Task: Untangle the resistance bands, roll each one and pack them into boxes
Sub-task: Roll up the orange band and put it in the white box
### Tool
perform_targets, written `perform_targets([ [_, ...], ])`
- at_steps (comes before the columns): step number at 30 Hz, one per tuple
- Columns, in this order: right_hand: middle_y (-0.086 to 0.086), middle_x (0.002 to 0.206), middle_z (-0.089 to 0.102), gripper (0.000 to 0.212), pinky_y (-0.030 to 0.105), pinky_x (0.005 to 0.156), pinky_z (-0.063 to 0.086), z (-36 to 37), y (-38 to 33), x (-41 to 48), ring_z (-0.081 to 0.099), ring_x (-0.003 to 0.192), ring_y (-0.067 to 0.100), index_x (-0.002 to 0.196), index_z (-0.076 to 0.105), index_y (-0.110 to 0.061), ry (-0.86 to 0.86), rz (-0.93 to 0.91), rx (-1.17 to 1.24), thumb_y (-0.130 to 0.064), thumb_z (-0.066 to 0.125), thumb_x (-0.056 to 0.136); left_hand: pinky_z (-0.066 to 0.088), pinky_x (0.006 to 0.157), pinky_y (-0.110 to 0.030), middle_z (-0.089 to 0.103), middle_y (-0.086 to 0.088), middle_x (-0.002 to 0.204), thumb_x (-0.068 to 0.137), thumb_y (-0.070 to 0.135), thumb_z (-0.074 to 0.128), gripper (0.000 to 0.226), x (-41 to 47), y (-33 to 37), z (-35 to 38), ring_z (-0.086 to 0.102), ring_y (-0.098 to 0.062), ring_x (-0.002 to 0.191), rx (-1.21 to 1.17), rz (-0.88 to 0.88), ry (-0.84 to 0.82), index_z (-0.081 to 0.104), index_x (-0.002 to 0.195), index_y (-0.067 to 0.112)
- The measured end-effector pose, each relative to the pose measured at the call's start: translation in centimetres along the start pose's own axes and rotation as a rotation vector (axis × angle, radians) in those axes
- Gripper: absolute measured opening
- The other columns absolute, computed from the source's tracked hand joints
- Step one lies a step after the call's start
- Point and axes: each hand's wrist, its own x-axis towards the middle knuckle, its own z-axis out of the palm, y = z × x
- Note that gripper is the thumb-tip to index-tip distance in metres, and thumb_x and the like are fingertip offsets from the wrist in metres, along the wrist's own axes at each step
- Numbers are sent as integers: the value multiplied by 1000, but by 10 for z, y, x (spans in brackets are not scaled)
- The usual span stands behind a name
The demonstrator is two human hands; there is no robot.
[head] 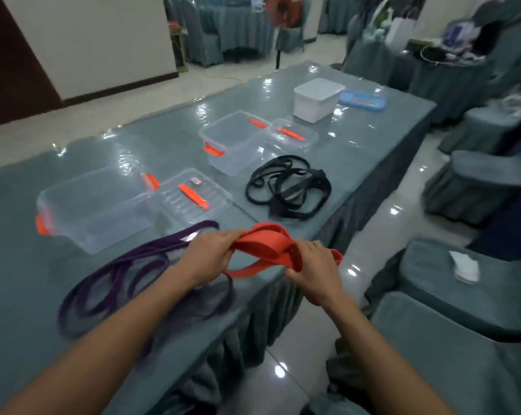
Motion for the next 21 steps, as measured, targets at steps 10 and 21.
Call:
perform_targets([
  [10,-8,112,66,58,34,89,45,-25,120,11,54,100,18,128,54,-29,6,227,-57,-44,65,73,55,80,-38,68,1,126,87,25,58,55,145,45,80,66,-28,105,-65,245,-78,51,142,30],
  [21,-8,106,66,55,37,81,45,-67,194,106,55,97,21,122,57,-29,36,335,-182,-48,60,70,52,95,-40,67,2,128,86,17,60,56,302,50,108,63,-24,113,-234,352,-40,52,140,29],
])
